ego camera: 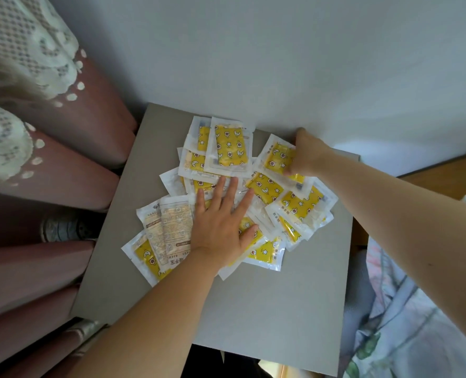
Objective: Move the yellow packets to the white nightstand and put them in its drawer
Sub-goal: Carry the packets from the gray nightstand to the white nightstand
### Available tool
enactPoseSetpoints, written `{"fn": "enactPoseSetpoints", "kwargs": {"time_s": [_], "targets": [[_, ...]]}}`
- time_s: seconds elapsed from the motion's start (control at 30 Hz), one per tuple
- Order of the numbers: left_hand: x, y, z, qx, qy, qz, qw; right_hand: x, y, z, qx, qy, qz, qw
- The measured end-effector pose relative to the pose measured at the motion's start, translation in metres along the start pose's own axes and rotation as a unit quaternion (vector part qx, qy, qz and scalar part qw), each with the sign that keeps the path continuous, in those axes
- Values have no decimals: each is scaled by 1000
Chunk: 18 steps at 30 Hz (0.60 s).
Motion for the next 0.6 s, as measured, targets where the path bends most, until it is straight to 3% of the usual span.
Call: {"fn": "enactPoseSetpoints", "kwargs": {"time_s": [0.17, 0.3, 0.43, 0.53, 0.6], "targets": [[0, 0, -2, 26, -6, -9, 1000, -1, -4, -9, -7, 18, 16, 1000], [-2, -2, -9, 56, -12, -10, 998, -27, -29, -24, -54, 214, 78, 972], [-13, 4, -34, 4, -63, -40, 997, -79, -67, 5, -57, 460, 218, 859], [-43, 17, -54, -27, -101, 5, 995, -105, -98, 45, -21, 630, 300, 716], [-64, 32, -58, -7, -149, 4, 989, -111, -118, 64, 6, 687, 318, 653]]}}
Point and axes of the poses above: each hand's wrist, its own y-axis towards the middle knuckle, its own z-axis out of the palm, x = y × z, the point moved 5 cm from there along y, towards the middle knuckle, and after that the axes turned 4 degrees about -y, right-handed, at the moved point
